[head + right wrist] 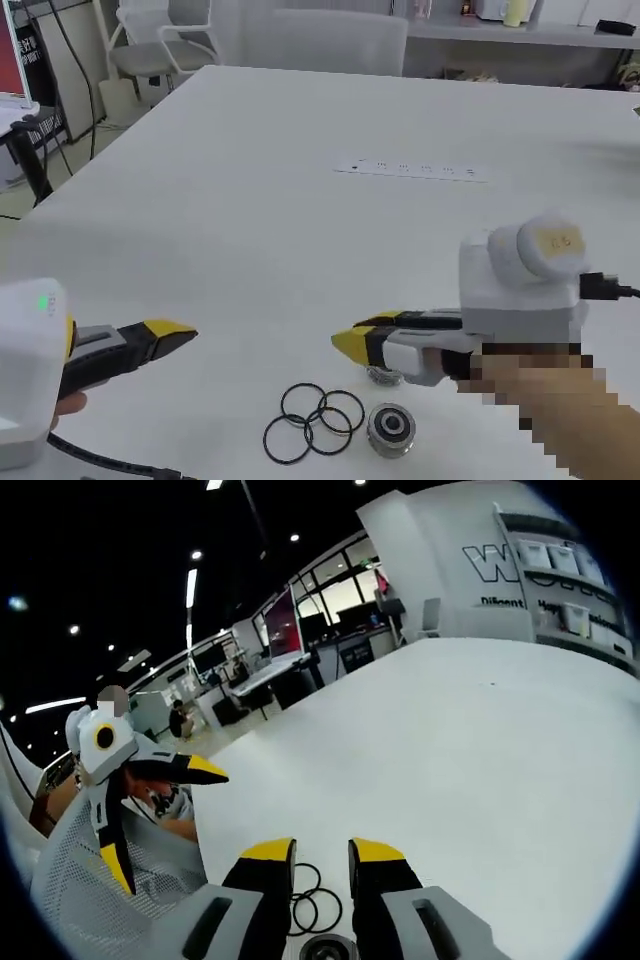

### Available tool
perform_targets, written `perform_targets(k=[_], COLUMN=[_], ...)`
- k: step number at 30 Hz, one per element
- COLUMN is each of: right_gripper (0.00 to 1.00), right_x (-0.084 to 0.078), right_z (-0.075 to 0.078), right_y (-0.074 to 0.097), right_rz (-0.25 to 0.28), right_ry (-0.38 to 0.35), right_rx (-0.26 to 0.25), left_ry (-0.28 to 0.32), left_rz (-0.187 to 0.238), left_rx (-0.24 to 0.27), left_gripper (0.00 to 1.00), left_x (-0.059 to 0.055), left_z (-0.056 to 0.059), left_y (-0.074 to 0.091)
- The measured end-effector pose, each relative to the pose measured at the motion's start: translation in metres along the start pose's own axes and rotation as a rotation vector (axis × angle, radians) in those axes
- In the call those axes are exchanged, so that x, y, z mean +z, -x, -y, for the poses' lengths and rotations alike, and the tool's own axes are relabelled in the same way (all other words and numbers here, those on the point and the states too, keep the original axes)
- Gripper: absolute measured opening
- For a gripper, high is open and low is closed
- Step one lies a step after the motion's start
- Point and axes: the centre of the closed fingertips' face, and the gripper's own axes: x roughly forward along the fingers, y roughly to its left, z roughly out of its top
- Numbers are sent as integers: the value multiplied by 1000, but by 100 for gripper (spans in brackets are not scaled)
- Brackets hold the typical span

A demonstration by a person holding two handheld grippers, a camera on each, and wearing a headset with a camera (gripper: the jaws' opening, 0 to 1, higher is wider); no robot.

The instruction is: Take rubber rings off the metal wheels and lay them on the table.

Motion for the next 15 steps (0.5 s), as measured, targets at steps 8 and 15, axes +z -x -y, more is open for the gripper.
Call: perform_targets(k=[8,15], right_gripper=[32,51], right_x=[22,36], right_z=[-2,-10], right_y=[18,33], right_rz=[64,95], right_ry=[10,68], right_rx=[31,79], left_ry=[3,5], left_rz=[1,-5], left_rx=[-12,-18], left_gripper=[98,99], left_x=[0,-1], left_z=[2,3], left_y=[-1,-1])
